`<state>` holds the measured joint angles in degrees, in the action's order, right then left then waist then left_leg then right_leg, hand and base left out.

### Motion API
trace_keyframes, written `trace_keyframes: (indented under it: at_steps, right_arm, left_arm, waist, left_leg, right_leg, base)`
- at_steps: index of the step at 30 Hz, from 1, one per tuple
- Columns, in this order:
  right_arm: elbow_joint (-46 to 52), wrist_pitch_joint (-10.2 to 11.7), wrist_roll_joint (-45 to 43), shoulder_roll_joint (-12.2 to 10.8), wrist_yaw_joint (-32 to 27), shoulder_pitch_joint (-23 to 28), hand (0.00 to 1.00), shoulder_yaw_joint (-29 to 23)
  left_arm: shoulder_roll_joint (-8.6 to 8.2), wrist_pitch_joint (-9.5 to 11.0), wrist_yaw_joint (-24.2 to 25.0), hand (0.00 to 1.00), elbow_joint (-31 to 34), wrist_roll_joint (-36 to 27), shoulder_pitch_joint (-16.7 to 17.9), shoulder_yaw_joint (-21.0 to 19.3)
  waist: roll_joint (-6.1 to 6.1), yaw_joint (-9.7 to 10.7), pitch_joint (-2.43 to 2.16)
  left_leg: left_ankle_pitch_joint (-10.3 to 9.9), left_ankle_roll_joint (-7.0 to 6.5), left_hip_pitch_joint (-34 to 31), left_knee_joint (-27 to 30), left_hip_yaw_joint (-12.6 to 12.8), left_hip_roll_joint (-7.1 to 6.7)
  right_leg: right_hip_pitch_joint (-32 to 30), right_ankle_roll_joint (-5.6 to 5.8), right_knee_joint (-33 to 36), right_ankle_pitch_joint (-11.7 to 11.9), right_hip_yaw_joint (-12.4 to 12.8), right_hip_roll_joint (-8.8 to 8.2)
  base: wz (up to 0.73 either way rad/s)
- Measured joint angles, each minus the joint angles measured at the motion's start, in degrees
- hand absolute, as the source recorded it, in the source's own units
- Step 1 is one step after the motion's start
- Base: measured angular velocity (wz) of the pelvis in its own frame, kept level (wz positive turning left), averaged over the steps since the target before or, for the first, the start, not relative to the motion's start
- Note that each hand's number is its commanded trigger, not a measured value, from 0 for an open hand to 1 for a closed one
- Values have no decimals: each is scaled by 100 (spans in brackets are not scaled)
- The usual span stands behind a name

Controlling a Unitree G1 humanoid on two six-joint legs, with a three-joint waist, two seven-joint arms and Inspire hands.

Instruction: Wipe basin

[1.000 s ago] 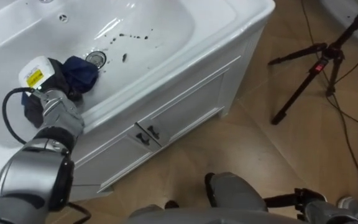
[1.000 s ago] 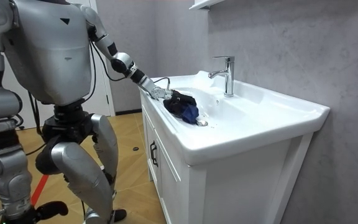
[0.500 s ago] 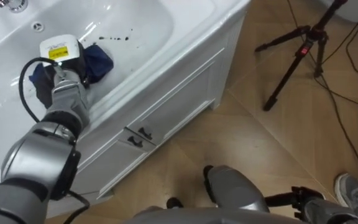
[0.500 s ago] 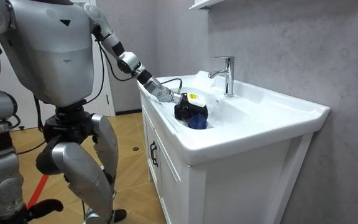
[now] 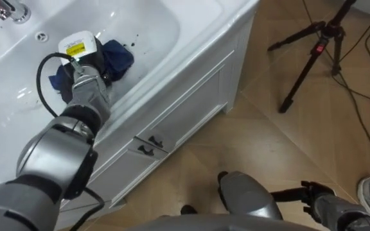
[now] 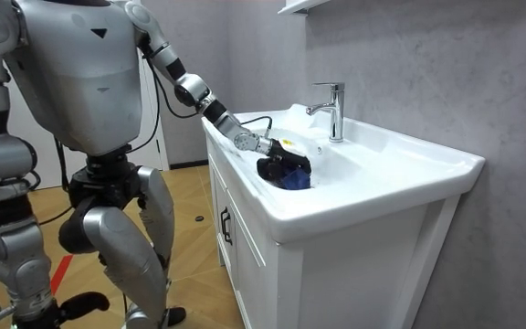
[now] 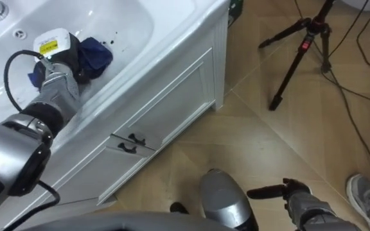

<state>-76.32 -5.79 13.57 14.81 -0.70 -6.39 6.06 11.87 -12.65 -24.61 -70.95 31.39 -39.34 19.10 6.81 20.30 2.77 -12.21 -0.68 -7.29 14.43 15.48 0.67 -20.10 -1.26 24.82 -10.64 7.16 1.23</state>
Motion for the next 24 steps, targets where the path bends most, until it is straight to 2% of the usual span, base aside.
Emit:
trace_keyframes:
  at_steps: [2,6,8,11,14,17,24]
  right_arm:
    - [44,13,13,0,2,49,0,7]
    - [54,-1,57,-2,-48,83,0,291]
    - [-8,-12,51,-16,-65,86,0,378]
    - [-25,-16,50,-13,-80,146,0,403]
    - [-28,-15,51,-20,-90,209,0,414]
    - [-2,-27,-11,11,-104,225,0,537]
    - [80,1,-14,14,-31,290,0,740]
  left_arm:
    - [6,145,-75,100,0,-534,0,-111]
    - [13,260,-151,100,-5,-1586,-94,-127]
    - [33,436,-125,100,-5,-2102,-161,-309]
    - [32,626,-101,100,-4,-2541,-206,-417]
    - [34,744,-88,100,1,-2773,-259,-449]
    - [41,908,-78,100,2,-3380,-338,-434]
    - [37,1059,-69,100,16,-3695,-369,-421]
  waist:
    - [-11,-1,1]
    - [-51,-5,0]
    - [-124,-10,9]
    - [-189,-4,-2]
    - [-191,0,-21]
    - [-190,5,-27]
    - [-201,74,-29]
  left_leg:
    - [0,-1,1,-1,46,-10]
    - [-1,-2,-4,9,181,-10]
    - [-2,-4,-14,35,242,-18]
    - [-15,-14,-25,119,323,12]
    - [-48,-8,-56,146,323,53]
    - [-48,-8,-137,179,320,67]
    - [-48,-9,-211,231,316,61]
  right_leg:
    - [-13,16,-2,1,41,1]
    - [-47,37,10,11,103,6]
    - [-103,47,72,2,183,22]
    - [-100,46,100,-14,226,53]
    - [-113,19,101,8,227,96]
    - [-194,5,99,47,209,102]
    - [-211,25,120,59,222,89]
  base:
    - [-8]
    - [-10]
    - [-15]
    - [-9]
    - [0]
    - [0]
    - [0]
